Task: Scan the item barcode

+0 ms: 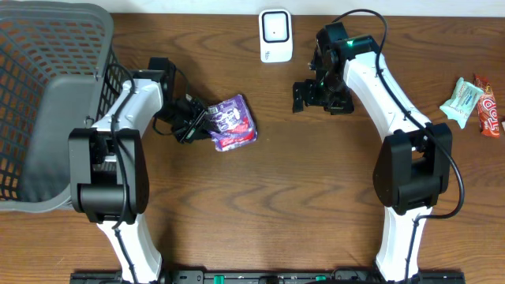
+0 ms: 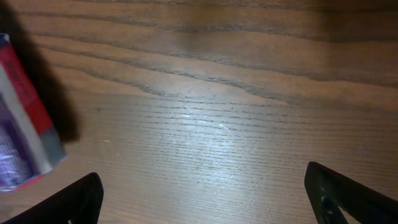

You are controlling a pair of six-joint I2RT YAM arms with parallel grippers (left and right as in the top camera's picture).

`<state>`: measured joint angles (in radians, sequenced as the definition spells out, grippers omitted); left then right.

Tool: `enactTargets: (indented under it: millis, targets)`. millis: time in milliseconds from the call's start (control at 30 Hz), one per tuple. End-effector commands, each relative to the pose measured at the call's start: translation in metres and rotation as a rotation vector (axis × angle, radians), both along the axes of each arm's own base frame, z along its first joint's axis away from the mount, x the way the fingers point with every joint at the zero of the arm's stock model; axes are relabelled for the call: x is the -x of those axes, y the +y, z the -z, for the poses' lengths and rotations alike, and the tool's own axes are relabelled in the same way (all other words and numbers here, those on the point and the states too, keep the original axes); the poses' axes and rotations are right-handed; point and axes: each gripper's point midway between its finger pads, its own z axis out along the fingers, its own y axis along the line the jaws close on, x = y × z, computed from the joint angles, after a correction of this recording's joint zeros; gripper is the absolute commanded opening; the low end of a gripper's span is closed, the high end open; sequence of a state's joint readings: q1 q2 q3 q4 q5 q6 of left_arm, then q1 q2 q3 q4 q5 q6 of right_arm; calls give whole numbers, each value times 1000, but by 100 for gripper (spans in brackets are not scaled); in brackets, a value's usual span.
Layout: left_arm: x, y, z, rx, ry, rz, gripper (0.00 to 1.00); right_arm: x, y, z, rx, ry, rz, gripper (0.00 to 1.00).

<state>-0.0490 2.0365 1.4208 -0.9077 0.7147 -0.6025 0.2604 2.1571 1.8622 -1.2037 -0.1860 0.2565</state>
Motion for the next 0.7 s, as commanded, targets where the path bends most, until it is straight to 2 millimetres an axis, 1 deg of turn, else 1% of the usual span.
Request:
enactTargets:
  millis: [0, 67, 133, 167, 200, 233, 267, 300, 367, 433, 467, 567, 667]
  targets:
    - [-6, 9, -8, -132, -137, 120, 17, 0, 1, -7, 0, -14, 9, 99]
    - [-7, 12, -17, -179, -175, 135, 24, 0, 1, -7, 0, -14, 9, 99]
    - [-9, 18, -31, -245, -225, 139, 30, 0, 1, -7, 0, -14, 9, 99]
    - [-9, 23, -38, -281, -249, 137, 37, 0, 1, -7, 0, -14, 9, 99]
    - [-10, 30, -48, -322, -280, 132, 49, 0, 1, -6, 0, -13, 9, 99]
    - [-10, 36, -59, -364, -310, 125, 63, 0, 1, -7, 0, -14, 9, 99]
    - [-9, 42, -68, -394, -334, 119, 88, 0, 1, -7, 0, -14, 9, 99]
    - [-8, 49, -78, -433, -360, 110, 98, 0, 1, -6, 0, -13, 9, 99]
    - [-4, 61, -95, -504, -397, 94, 98, 0, 1, -7, 0, -14, 9, 99]
    - [1, 80, -111, -606, -427, 72, 98, 0, 1, -7, 0, -14, 9, 99]
    - [8, 96, -122, -692, -435, 56, 98, 0, 1, -7, 0, -14, 9, 99]
    - [20, 106, -128, -743, -409, 43, 98, 0, 1, -7, 0, -14, 9, 99]
    - [28, 107, -121, -747, -375, 58, 98, 0, 1, -7, 0, -14, 9, 99]
